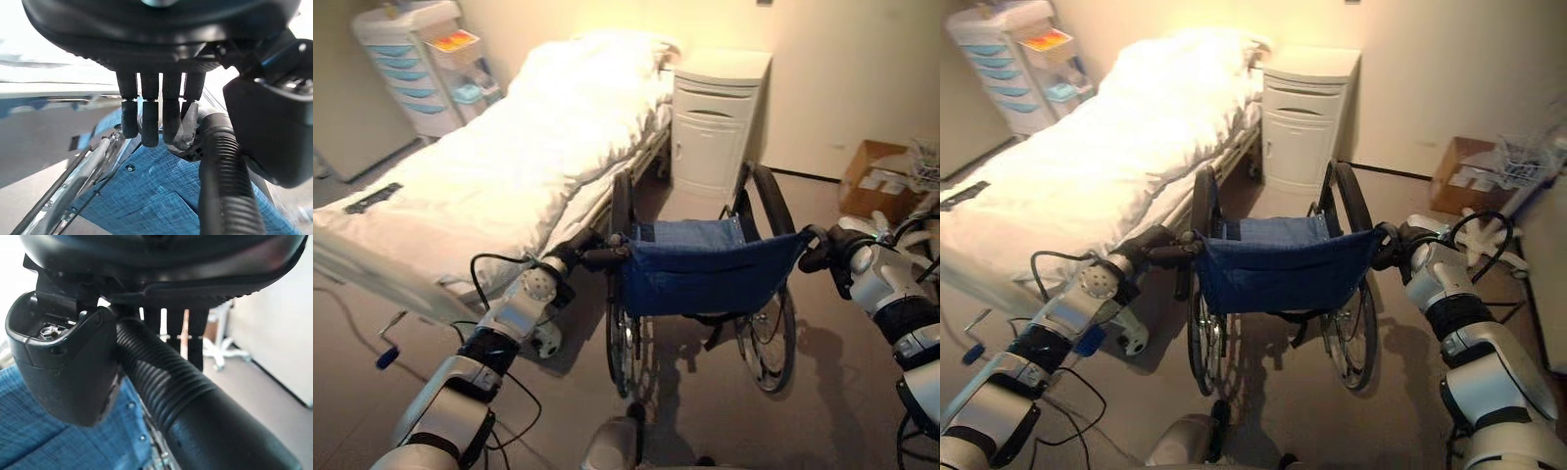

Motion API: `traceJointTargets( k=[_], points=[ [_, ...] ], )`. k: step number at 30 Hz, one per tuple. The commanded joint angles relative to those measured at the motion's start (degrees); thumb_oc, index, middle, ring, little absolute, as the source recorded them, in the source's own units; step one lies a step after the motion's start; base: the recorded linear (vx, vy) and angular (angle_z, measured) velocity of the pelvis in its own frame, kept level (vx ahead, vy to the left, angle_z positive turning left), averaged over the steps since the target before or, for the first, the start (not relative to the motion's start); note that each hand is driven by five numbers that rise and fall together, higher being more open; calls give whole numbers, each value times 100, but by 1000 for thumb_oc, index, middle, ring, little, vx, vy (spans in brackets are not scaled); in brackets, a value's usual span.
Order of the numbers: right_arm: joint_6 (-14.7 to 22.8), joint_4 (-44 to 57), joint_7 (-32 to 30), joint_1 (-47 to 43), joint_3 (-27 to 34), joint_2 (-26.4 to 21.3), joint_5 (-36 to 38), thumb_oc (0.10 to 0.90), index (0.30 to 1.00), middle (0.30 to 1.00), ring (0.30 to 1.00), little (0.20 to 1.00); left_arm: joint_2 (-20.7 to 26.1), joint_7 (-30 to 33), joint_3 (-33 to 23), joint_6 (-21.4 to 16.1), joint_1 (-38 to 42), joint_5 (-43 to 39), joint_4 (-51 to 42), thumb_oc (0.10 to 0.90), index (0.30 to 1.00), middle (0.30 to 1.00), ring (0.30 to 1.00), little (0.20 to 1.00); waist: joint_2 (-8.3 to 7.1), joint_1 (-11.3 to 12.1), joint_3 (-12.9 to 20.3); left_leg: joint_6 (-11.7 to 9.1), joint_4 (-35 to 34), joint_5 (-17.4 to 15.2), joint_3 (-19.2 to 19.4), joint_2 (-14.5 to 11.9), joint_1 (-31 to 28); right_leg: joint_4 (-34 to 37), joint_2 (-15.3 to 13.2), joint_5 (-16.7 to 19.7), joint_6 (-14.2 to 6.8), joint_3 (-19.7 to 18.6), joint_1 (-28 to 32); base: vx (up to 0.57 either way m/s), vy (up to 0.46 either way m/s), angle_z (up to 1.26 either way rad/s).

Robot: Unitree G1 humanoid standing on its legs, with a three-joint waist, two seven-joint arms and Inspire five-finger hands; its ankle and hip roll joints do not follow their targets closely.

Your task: Push the wheelchair next to the bed

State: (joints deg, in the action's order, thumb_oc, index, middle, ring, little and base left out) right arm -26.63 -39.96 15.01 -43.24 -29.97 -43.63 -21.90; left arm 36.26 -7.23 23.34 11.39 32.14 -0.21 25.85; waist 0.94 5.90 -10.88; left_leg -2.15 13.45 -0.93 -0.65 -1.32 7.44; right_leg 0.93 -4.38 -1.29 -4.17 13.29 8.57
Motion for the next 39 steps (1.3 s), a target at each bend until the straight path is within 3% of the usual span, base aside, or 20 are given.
traceJointTargets(
  k=[1, 5, 10, 15, 18, 21, 24, 26, 35, 36, 37, 38, 39],
  points=[
    [1002, 891, 179, -211, -553, 593, 143, 400, 300, 300, 300, 300, -56, 679, -137, 621, 71, 502, 792, 400, 300, 300, 300, 300, -220, 151, -243, 56, -1155, 652, -44, 75, -315, -695, -515, -28, -494, -715, 319, 118, 174, -27],
    [1123, 428, -93, -371, -602, 741, 269, 400, 300, 300, 300, 300, -207, 900, -92, 593, 175, 470, 873, 400, 300, 300, 300, 300, -243, 223, -196, 136, -1285, 630, -20, 180, -362, -802, -721, 408, -568, -625, 73, 172, 148, -18],
    [894, 284, -109, -365, -499, 948, 752, 400, 300, 300, 300, 300, -216, 1108, -82, 578, 181, 671, 750, 400, 300, 300, 300, 300, -330, 326, -101, 216, -1432, 631, -8, 288, -376, -892, -860, 912, -647, -638, 3, 184, 69, -21],
    [974, 269, -196, -148, -373, 1158, 847, 400, 300, 300, 300, 300, -174, 1386, -140, 555, 178, 673, 776, 400, 300, 300, 300, 300, -351, 342, -14, 309, -1442, 578, -11, 385, -372, -1068, -882, 1136, -660, -750, 9, 127, 100, 13],
    [1190, 323, -376, -17, -315, 1180, 734, 400, 300, 300, 300, 300, -187, 1568, -240, 546, 58, 728, 810, 400, 300, 300, 300, 300, -361, 358, 40, 386, -1373, 521, -17, 447, -347, -1197, -790, 1101, -633, -771, -6, 112, 72, 9],
    [1375, 444, -518, -28, -339, 1099, 715, 400, 300, 300, 300, 300, -172, 1715, -320, 584, -60, 681, 722, 400, 300, 300, 300, 300, -336, 272, 43, 382, -1443, 498, -117, 472, -535, -876, -650, 995, -592, -798, -322, 138, 1, 2],
    [1149, 677, -649, -354, -414, 1073, 831, 400, 300, 300, 300, 300, -78, 1723, -483, 704, -59, 730, 583, 400, 300, 300, 300, 300, -277, 126, -157, 374, -1560, 319, -180, 472, -870, -586, -465, 1161, -501, -674, -1241, 77, -70, -11],
    [978, 720, -713, -605, -504, 1139, 994, 400, 300, 300, 300, 300, -20, 1754, -501, 784, 14, 650, 520, 400, 300, 300, 300, 300, -268, 95, -261, 419, -1541, 208, -207, 528, -968, -658, -405, 1316, -510, -644, -1509, 10, -81, -8],
    [1066, 511, -653, -626, -492, 1239, 1291, 400, 300, 300, 300, 300, 54, 1724, -476, 753, -94, 761, 575, 400, 300, 300, 300, 300, -276, 240, -33, 351, -1527, 244, -193, 471, -1109, -290, -308, 924, -480, -431, -802, 76, -66, 37],
    [1029, 462, -677, -604, -501, 1240, 1300, 400, 300, 300, 300, 300, 42, 1715, -431, 808, -66, 790, 593, 428, 342, 342, 342, 342, -280, 250, 2, 347, -1529, 231, -174, 460, -1122, -289, -304, 875, -475, -378, -735, 20, -8, 20],
    [998, 447, -685, -595, -491, 1241, 1310, 400, 300, 300, 300, 300, 53, 1695, -411, 827, -49, 789, 603, 638, 658, 658, 658, 658, -281, 245, 10, 353, -1537, 220, -169, 458, -1142, -301, -309, 867, -478, -367, -727, 12, -1, 10],
    [961, 427, -692, -586, -477, 1240, 1330, 400, 300, 300, 300, 300, 61, 1636, -393, 860, -34, 782, 612, 800, 900, 900, 900, 900, -281, 239, 18, 358, -1548, 212, -166, 455, -1162, -301, -306, 846, -479, -361, -710, 0, 0, 0],
    [869, 399, -696, -577, -455, 1235, 1380, 800, 900, 900, 900, 900, 65, 1521, -378, 884, -20, 762, 616, 800, 900, 900, 900, 900, -277, 230, 24, 361, -1564, 210, -170, 452, -1189, -282, -292, 807, -476, -359, -677, 0, 0, 0]
  ],
)
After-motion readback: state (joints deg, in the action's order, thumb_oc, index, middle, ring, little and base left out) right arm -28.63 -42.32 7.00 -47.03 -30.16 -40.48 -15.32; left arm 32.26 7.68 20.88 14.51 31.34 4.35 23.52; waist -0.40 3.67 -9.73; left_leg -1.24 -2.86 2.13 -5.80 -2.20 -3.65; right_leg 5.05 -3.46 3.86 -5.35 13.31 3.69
